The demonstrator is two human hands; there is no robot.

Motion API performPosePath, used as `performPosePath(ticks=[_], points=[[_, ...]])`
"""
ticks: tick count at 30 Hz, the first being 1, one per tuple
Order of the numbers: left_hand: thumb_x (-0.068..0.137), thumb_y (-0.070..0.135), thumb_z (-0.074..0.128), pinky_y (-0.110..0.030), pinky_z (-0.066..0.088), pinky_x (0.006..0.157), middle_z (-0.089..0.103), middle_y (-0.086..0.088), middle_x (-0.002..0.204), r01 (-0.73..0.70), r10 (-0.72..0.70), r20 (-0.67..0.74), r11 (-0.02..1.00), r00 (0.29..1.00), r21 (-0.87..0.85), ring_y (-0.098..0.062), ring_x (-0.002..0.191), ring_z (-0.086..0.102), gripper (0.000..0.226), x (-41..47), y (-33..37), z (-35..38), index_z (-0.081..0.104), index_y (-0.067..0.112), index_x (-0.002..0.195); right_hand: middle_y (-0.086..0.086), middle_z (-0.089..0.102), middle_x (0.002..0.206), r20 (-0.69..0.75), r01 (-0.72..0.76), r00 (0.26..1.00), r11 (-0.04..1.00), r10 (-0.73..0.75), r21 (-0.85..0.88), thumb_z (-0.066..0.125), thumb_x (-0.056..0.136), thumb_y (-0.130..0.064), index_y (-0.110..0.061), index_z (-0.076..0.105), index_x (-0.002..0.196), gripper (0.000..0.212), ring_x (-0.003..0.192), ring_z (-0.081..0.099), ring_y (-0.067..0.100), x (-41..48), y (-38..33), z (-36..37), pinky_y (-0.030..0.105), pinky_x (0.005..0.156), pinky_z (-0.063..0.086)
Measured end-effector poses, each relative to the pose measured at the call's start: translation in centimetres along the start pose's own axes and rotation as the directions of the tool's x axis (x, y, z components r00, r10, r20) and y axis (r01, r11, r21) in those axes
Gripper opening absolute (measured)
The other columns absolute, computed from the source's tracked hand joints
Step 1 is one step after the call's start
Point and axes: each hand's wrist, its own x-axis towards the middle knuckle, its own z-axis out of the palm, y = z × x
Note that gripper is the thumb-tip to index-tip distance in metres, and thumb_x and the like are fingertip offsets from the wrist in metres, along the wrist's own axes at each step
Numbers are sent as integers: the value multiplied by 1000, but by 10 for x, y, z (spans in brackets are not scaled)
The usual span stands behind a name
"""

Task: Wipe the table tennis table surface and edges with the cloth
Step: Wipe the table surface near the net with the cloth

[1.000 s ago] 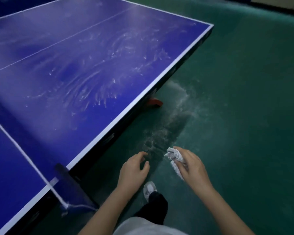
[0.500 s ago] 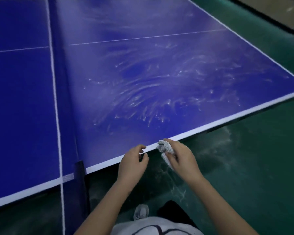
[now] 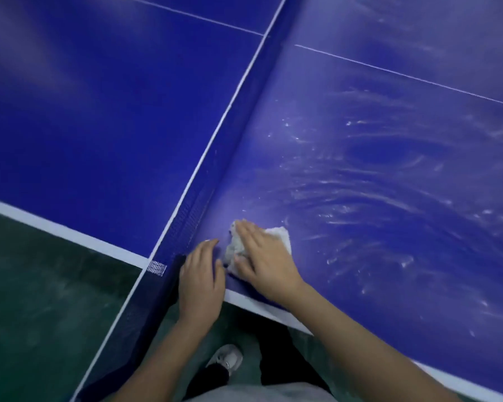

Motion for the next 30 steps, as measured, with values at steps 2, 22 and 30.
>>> performPosePath(ticks=[2, 22, 30], points=[[87, 31, 28, -41, 40, 95, 58, -14, 123, 70, -69, -45, 998, 997, 8, -32, 112, 54, 54, -1, 1, 4, 55, 0, 122, 4, 15, 158, 150, 170, 977, 979, -153, -111, 38, 98, -36, -14, 16, 150, 60, 146, 11, 22, 10, 14, 14, 36, 118, 4], [90, 20, 32, -41, 40, 96, 60, -14, 121, 112, -85, -118, 964, 989, 242, -31, 111, 57, 44, 57, 20, 44, 59, 1, 119, 18, 17, 155, -278, -460, 874, 863, 398, -209, 32, 99, -34, -7, 19, 148, 58, 139, 21, 37, 251, 253, -110, 44, 113, 14], [88, 22, 29, -43, 40, 96, 59, -15, 124, -60, 69, -30, 971, 997, 233, -32, 113, 56, 49, 152, 51, 59, 58, 1, 120, 6, 33, 152, 118, 348, 937, 900, -328, -263, 35, 93, -46, -17, 34, 145, 60, 139, 31, 27, 173, 143, -35, 44, 112, 18]])
